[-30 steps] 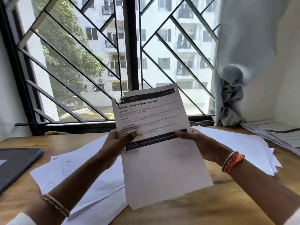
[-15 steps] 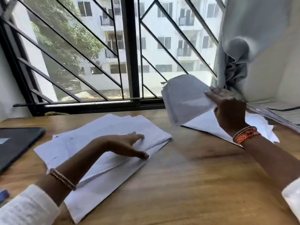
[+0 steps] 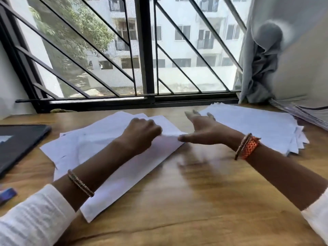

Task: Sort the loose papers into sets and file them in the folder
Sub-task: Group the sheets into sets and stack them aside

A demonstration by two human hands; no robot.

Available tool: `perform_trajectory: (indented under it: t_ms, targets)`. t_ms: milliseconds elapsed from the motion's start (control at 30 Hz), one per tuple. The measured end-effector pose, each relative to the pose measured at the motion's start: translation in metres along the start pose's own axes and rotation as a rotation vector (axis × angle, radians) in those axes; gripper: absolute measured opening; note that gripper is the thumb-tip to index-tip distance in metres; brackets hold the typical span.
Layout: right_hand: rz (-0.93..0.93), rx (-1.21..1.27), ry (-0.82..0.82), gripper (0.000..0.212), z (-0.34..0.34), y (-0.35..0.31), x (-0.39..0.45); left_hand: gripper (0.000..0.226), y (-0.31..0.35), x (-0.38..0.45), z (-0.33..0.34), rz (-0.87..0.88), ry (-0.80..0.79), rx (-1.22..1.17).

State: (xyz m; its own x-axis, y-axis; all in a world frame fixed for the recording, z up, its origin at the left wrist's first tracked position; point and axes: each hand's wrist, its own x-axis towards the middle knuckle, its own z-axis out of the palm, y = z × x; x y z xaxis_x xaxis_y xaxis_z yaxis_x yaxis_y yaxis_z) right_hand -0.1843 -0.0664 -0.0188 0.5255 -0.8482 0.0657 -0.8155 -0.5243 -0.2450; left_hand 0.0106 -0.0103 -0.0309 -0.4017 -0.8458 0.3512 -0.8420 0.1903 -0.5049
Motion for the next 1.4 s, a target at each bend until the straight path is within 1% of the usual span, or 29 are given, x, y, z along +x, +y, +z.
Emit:
perform_trajectory:
  t_ms: [33, 67, 100, 133, 200, 233, 267, 300, 333, 367, 400, 433, 467, 500, 533, 567, 600, 667, 733, 800, 833, 933, 1067, 1100, 1200, 1233, 1267, 1300, 1400]
  targets:
    - [-0.104, 0.066, 0.032, 0.066, 0.006, -0.015, -0.003, 0.022, 0.004, -0.001, -0.007, 0.042, 0.048, 0.126]
    - [-0.178, 0.132, 0.085, 0.045, 0.011, -0.027, -0.005, 0.023, 0.009, -0.001, -0.013, 0.074, 0.1, 0.152]
    - [-0.236, 0.179, 0.16, 0.021, 0.018, -0.034, -0.005, 0.023, 0.013, 0.0, -0.018, 0.119, 0.166, 0.116]
    - [-0.267, 0.214, 0.229, 0.014, 0.024, -0.037, -0.003, 0.024, 0.016, 0.002, -0.016, 0.169, 0.24, 0.088]
    - [-0.267, 0.266, 0.334, 0.021, 0.028, -0.038, 0.002, 0.025, 0.013, 0.007, -0.01, 0.209, 0.39, 0.116]
    - [-0.24, 0.294, 0.372, 0.025, 0.026, -0.037, 0.004, 0.021, 0.007, 0.008, -0.007, 0.188, 0.489, 0.161]
    - [-0.213, 0.346, 0.391, 0.028, 0.021, -0.035, 0.004, 0.017, -0.003, 0.01, -0.001, 0.117, 0.582, 0.204]
    - [-0.189, 0.455, 0.39, 0.03, 0.014, -0.031, 0.005, 0.029, -0.014, 0.009, 0.002, -0.007, 0.654, 0.226]
    - [-0.167, 0.635, 0.366, 0.029, 0.005, -0.025, 0.004, 0.052, -0.025, 0.009, 0.004, -0.149, 0.698, 0.217]
    - [-0.169, 0.859, 0.311, 0.025, -0.003, -0.019, 0.002, 0.073, -0.033, 0.007, 0.003, -0.285, 0.714, 0.095]
    - [-0.19, 1.075, 0.251, 0.02, -0.01, -0.01, 0.002, 0.09, -0.037, 0.005, -0.002, -0.414, 0.732, -0.107]
    - [-0.215, 1.253, 0.192, 0.019, -0.015, -0.001, 0.001, 0.105, -0.04, 0.003, -0.006, -0.554, 0.709, -0.371]
    - [-0.229, 1.38, 0.138, 0.019, -0.019, 0.006, 0.001, 0.116, -0.044, 0.001, -0.012, -0.683, 0.619, -0.689]
    - [-0.229, 1.454, 0.082, 0.021, -0.02, 0.012, 0.0, 0.123, -0.048, -0.001, -0.02, -0.762, 0.477, -1.047]
    - [-0.219, 1.48, 0.034, 0.023, -0.018, 0.016, 0.002, 0.124, -0.051, -0.003, -0.025, -0.755, 0.314, -1.431]
    - [-0.192, 1.477, -0.004, 0.023, -0.015, 0.019, 0.001, 0.118, -0.055, -0.005, -0.024, -0.692, 0.174, -1.728]
    - [-0.157, 1.462, -0.027, 0.023, -0.013, 0.021, 0.001, 0.105, -0.06, -0.005, -0.02, -0.608, 0.117, -1.856]
    - [-0.093, 1.423, -0.028, 0.025, -0.009, 0.022, 0.001, 0.08, -0.059, -0.005, -0.012, -0.531, 0.182, -1.857]
    - [-0.066, 1.431, 0.038, 0.028, -0.009, 0.023, 0.001, 0.057, -0.054, -0.001, -0.01, -0.558, 0.301, -1.783]
    - [-0.085, 1.453, 0.127, 0.023, -0.014, 0.023, 0.002, 0.023, -0.049, 0.002, -0.014, -0.552, 0.384, -1.772]
    - [-0.099, 1.461, 0.172, 0.018, -0.017, 0.024, 0.002, 0.015, -0.049, 0.005, -0.017, -0.541, 0.423, -1.782]
    - [-0.131, 1.484, 0.239, 0.011, -0.02, 0.025, 0.003, 0.017, -0.045, 0.005, -0.023, -0.519, 0.511, -1.789]
    - [-0.134, 1.49, 0.243, 0.012, -0.018, 0.024, 0.003, 0.014, -0.041, 0.005, -0.027, -0.527, 0.562, -1.776]
    - [-0.135, 1.492, 0.243, 0.018, -0.017, 0.024, 0.002, 0.015, -0.041, 0.006, -0.026, -0.525, 0.56, -1.772]
    - [-0.128, 1.475, 0.247, 0.051, -0.015, 0.028, 0.005, 0.011, -0.04, 0.006, -0.025, -0.523, 0.526, -1.783]
    - [-0.119, 1.468, 0.25, 0.057, -0.015, 0.029, 0.005, 0.021, -0.04, 0.007, -0.022, -0.515, 0.523, -1.79]
    - [-0.112, 1.466, 0.252, 0.059, -0.014, 0.031, 0.006, 0.034, -0.04, 0.007, -0.021, -0.508, 0.514, -1.8]
    - [-0.11, 1.467, 0.252, 0.058, -0.013, 0.033, 0.007, 0.042, -0.041, 0.007, -0.019, -0.507, 0.507, -1.804]
    - [-0.111, 1.481, 0.256, 0.045, -0.012, 0.034, 0.006, 0.047, -0.04, 0.006, -0.017, -0.504, 0.474, -1.798]
